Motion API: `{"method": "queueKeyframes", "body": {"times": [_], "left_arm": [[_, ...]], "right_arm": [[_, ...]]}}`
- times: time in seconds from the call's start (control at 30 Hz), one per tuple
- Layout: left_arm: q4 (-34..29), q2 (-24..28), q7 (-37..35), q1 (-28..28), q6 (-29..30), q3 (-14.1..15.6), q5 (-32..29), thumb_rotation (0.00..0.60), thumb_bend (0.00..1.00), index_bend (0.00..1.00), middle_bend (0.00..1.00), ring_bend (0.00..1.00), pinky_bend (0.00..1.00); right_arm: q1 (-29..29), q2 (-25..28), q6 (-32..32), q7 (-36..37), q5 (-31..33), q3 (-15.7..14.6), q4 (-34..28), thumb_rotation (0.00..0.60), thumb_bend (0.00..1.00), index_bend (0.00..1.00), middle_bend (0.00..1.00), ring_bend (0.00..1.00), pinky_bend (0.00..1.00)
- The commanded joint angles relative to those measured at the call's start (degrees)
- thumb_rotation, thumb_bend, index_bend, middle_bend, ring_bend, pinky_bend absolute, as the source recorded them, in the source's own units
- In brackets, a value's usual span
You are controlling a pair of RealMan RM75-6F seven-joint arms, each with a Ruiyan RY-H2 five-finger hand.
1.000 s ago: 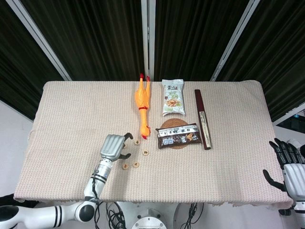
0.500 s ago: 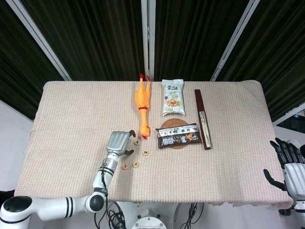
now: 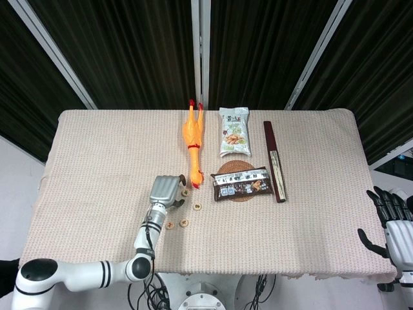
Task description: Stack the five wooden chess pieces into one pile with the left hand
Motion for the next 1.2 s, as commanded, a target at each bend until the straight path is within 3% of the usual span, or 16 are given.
{"method": "queueKeyframes", "body": {"times": [0.03, 1.2], "left_arm": [[0.5, -0.3, -0.1, -0.6, -0.1, 0.0, -0.6, 0.6, 0.24, 0.42, 1.0, 1.0, 1.0], [1.9, 0.2, -5.3, -3.7, -2.3, -0.4, -7.9, 0.6, 0.3, 0.48, 1.0, 1.0, 1.0]], "right_arm": [[0.0, 0.1, -0.1, 0.1, 0.0, 0.0, 0.0, 0.6, 0.29, 0.0, 0.0, 0.0, 0.0], [0.1, 0.2, -0.3, 0.9, 0.9, 0.5, 0.3, 0.6, 0.29, 0.0, 0.0, 0.0, 0.0]]}}
